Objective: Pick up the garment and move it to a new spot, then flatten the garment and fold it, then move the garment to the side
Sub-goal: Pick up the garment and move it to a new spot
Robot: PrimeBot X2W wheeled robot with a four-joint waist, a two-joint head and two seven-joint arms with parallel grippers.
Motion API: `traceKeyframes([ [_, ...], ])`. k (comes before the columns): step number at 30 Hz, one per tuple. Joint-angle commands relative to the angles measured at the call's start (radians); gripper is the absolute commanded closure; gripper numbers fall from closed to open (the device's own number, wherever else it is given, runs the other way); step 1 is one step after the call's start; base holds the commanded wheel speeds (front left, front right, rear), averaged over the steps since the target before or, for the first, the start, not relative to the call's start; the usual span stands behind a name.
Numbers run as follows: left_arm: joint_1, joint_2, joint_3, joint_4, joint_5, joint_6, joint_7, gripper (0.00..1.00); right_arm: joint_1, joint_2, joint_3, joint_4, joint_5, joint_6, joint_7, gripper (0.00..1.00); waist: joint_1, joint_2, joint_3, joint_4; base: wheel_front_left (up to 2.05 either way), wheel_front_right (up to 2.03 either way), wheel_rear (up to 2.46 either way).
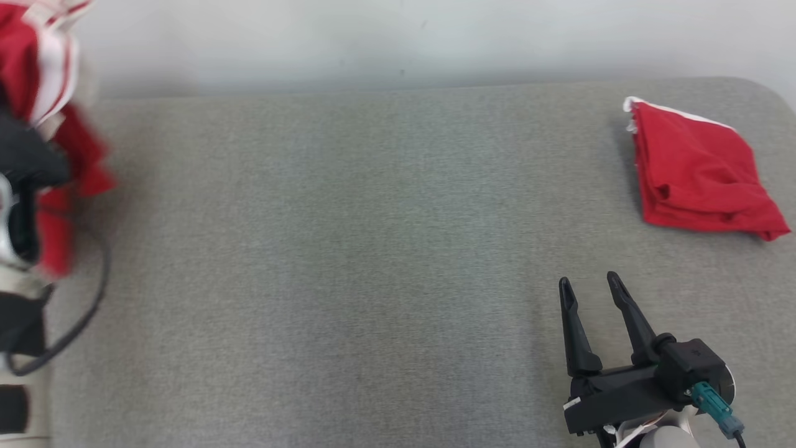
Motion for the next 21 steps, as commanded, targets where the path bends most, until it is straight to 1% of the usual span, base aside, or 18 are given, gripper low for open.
traceKeyframes([
  [1,0.008,-0.018,-0.008,-0.041,-0.009,0.001,0.018,1.00,0.009,-0.001,0.001,0.001,0.014,-0.002,-0.001,0.00,0.0001,0.0000,-0.011,-0.017,0.00,0.00,0.00],
  [5,0.038,-0.072,-0.041,-0.215,-0.026,0.006,0.099,1.00,0.020,0.000,-0.001,0.007,0.026,-0.002,-0.001,0.00,0.0001,0.0000,-0.019,-0.050,0.00,0.00,0.00],
  [7,0.055,-0.112,-0.068,-0.306,-0.042,0.006,0.137,1.00,0.020,0.000,-0.002,0.011,0.033,-0.002,-0.001,0.00,0.0001,0.0000,-0.022,-0.068,0.00,0.00,0.00],
  [10,0.087,-0.151,-0.105,-0.419,-0.046,0.008,0.183,1.00,0.032,0.000,0.000,0.016,0.039,-0.002,-0.001,0.00,0.0001,0.0000,-0.028,-0.096,0.00,0.00,0.00],
  [12,0.108,-0.189,-0.139,-0.483,-0.060,0.009,0.213,1.00,0.037,0.000,-0.005,0.016,0.043,-0.002,-0.001,0.00,0.0001,0.0000,-0.028,-0.112,0.00,0.00,0.00],
  [15,0.143,-0.227,-0.187,-0.551,-0.084,0.008,0.246,1.00,0.037,0.000,-0.006,0.018,0.043,-0.002,-0.001,0.00,0.0001,0.0000,-0.023,-0.133,0.00,0.00,0.00],
  [17,0.170,-0.243,-0.224,-0.582,-0.084,0.009,0.258,1.00,0.035,0.000,-0.009,0.018,0.042,-0.002,-0.001,0.00,0.0001,0.0000,-0.018,-0.143,0.00,0.00,0.00],
  [18,0.170,-0.243,-0.224,-0.582,-0.084,0.009,0.258,1.00,0.035,0.000,-0.009,0.018,0.042,-0.002,-0.001,0.00,0.0001,0.0000,-0.018,-0.143,0.00,0.00,0.00],
  [21,0.221,-0.261,-0.282,-0.592,-0.099,0.010,0.262,1.00,0.038,0.000,-0.016,0.020,0.039,-0.002,-0.001,0.00,0.0001,0.0000,-0.013,-0.149,0.00,0.00,0.00],
])
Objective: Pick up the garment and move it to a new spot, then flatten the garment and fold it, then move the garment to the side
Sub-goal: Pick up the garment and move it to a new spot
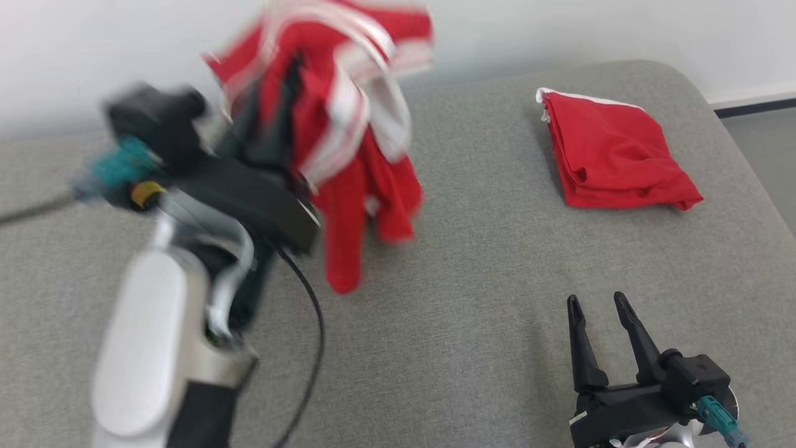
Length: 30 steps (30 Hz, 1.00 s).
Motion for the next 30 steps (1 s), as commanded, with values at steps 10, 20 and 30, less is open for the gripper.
traceKeyframes([
  [10,0.248,-0.019,-0.134,0.183,-0.050,0.002,-0.083,1.00,0.000,0.001,0.004,0.018,-0.008,-0.002,-0.001,0.00,0.0001,0.0000,0.005,-0.004,0.00,0.00,0.00],
  [20,0.309,-0.021,-0.275,0.380,-0.047,-0.010,-0.247,0.00,0.006,0.000,0.003,0.028,-0.021,-0.002,-0.001,0.00,0.0001,0.0000,-0.022,0.032,0.00,0.00,0.00],
  [30,0.357,-0.006,-0.259,0.282,-0.104,0.026,-0.360,0.00,0.047,0.001,-0.006,0.026,-0.026,-0.002,-0.001,0.00,0.0001,0.0000,-0.082,0.090,0.00,0.00,0.00],
])
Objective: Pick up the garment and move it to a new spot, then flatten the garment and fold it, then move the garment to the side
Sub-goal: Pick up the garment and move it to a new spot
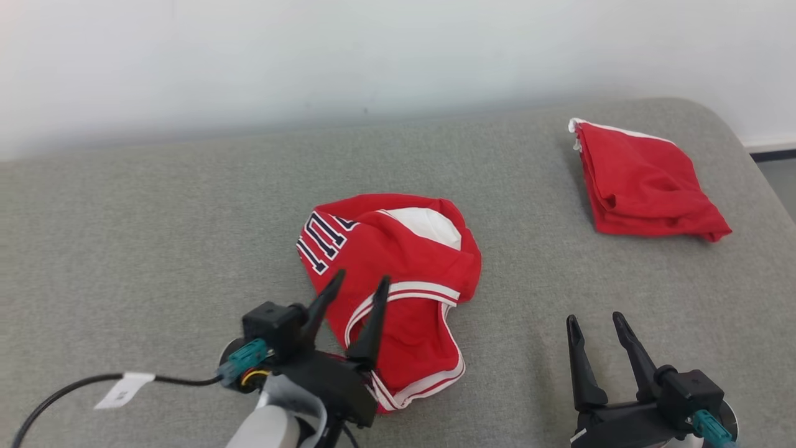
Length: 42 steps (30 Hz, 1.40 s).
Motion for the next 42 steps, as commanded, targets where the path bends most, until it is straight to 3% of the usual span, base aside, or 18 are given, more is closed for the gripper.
traceKeyframes([
  [1,0.025,0.019,0.017,-0.017,-0.012,0.011,-0.017,0.00,0.018,0.000,-0.004,-0.005,-0.006,-0.002,-0.001,0.00,0.0000,0.0000,-0.026,0.024,0.00,0.00,0.00],
  [9,0.115,0.116,0.089,-0.056,0.049,0.082,-0.118,0.00,0.035,0.000,-0.023,-0.023,-0.014,-0.002,-0.001,0.00,0.0000,0.0000,-0.058,0.037,0.00,0.00,0.00],
  [15,0.197,0.159,0.133,-0.089,0.098,0.118,-0.149,0.00,0.052,0.000,-0.043,-0.039,-0.017,-0.002,-0.001,0.00,0.0000,0.0000,-0.073,0.042,0.00,0.00,0.00],
  [19,0.262,0.155,0.209,-0.140,0.124,0.136,-0.153,0.00,0.065,0.000,-0.064,-0.048,-0.014,-0.002,-0.001,0.00,0.0000,0.0000,-0.082,0.050,0.00,0.00,0.00],
  [27,0.409,0.104,0.361,-0.236,0.223,0.109,-0.152,0.00,0.101,0.000,-0.084,-0.057,-0.010,-0.002,-0.001,0.00,0.0000,0.0000,-0.095,0.065,0.00,0.00,0.00],
  [34,0.477,0.051,0.485,-0.278,0.283,0.042,-0.152,0.00,0.119,0.000,-0.082,-0.062,-0.005,-0.002,-0.001,0.00,0.0000,0.0000,-0.100,0.071,0.00,0.00,0.00],
  [42,0.501,0.022,0.505,-0.230,0.366,0.009,-0.152,0.00,0.138,0.000,-0.066,-0.063,-0.009,-0.002,-0.001,0.00,0.0000,0.0000,-0.104,0.078,0.00,0.00,0.00],
])
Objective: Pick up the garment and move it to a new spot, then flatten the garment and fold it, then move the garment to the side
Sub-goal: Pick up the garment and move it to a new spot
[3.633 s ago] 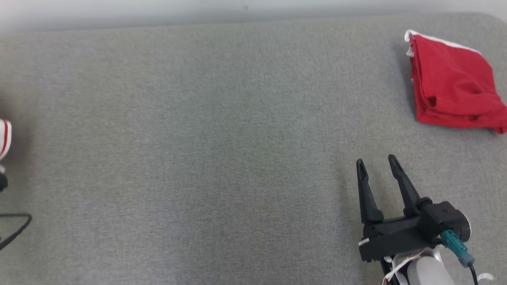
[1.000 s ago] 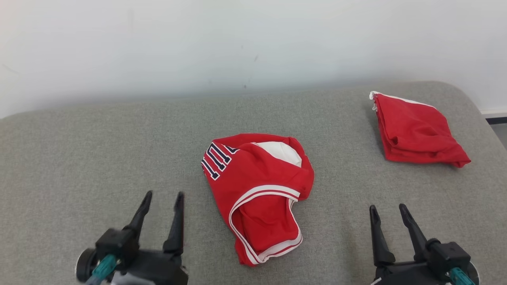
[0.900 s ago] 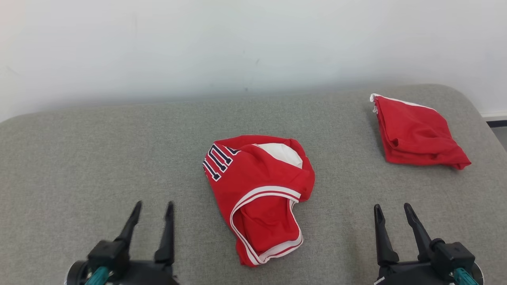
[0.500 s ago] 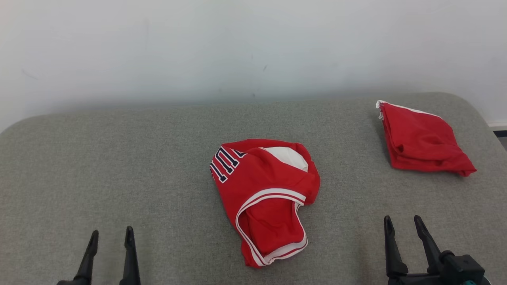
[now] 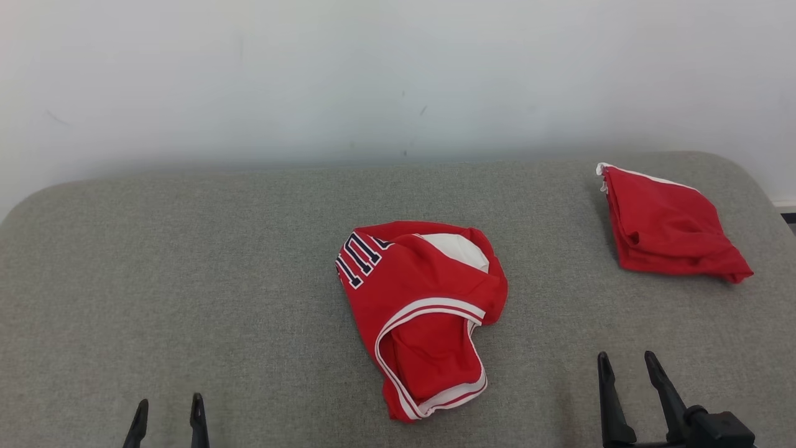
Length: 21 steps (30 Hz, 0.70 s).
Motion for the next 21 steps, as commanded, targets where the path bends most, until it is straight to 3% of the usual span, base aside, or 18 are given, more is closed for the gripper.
traceKeyframes([
  [1,0.008,-0.002,-0.001,0.004,0.021,-0.001,-0.002,0.00,0.015,0.000,0.006,-0.001,-0.001,-0.002,-0.001,0.00,0.0001,0.0000,0.000,0.000,0.00,0.00,0.00],
  [21,0.001,-0.027,0.002,0.010,0.061,0.012,-0.002,0.00,0.020,0.000,0.038,0.019,-0.022,-0.002,-0.001,0.00,0.0001,0.0000,0.005,0.005,0.00,0.00,0.00],
])
